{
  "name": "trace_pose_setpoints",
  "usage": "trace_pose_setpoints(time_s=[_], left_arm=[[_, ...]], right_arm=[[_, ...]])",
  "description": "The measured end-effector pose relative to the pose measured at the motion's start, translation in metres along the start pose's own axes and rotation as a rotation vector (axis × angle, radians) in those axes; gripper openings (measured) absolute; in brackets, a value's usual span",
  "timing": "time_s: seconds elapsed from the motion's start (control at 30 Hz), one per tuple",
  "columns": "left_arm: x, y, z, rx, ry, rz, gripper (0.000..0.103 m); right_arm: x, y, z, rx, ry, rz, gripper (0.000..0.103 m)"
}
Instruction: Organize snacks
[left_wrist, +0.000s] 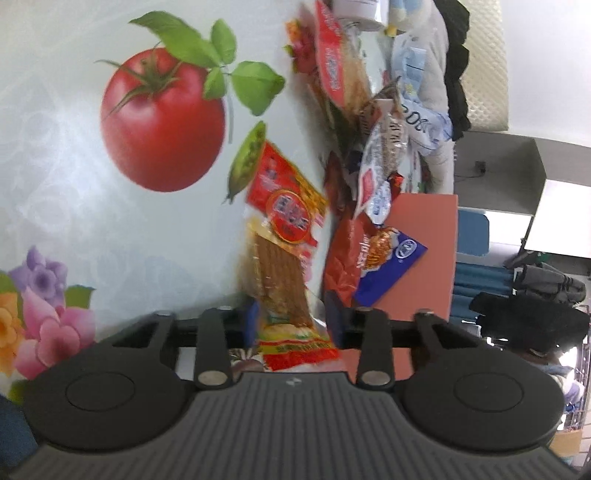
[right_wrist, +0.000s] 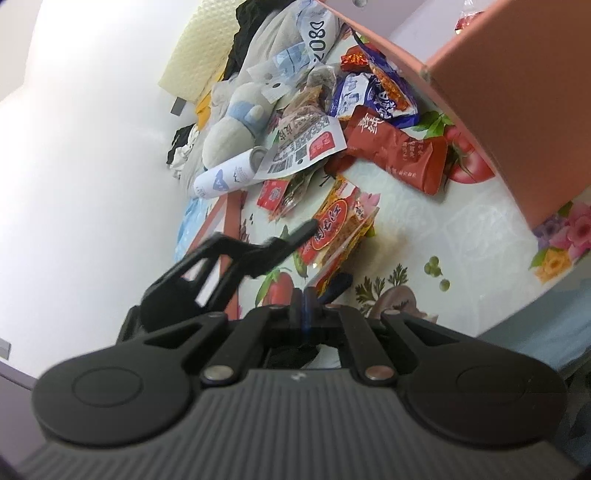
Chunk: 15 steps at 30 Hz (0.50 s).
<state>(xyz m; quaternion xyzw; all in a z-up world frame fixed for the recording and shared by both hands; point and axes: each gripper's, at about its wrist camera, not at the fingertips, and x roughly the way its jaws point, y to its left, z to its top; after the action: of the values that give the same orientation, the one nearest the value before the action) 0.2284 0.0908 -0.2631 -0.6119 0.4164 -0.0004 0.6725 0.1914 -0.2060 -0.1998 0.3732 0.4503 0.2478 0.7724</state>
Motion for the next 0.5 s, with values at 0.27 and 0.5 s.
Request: trace_pose_setpoints(time_s=[0.27,0.5], left_arm=[[-0.003,0.007,0.000,0.049,-0.022,0.005,0.009],[-0.023,-0.003,0.005,0.168,-0.097,0.037,0.007]], right_arm=[[-0.001,0.013,-0.004,-0.169,0.017,-0.122,0.008],[-0.022,0.033,-0.015,-0.408,-0.023,-0.218,0.051]])
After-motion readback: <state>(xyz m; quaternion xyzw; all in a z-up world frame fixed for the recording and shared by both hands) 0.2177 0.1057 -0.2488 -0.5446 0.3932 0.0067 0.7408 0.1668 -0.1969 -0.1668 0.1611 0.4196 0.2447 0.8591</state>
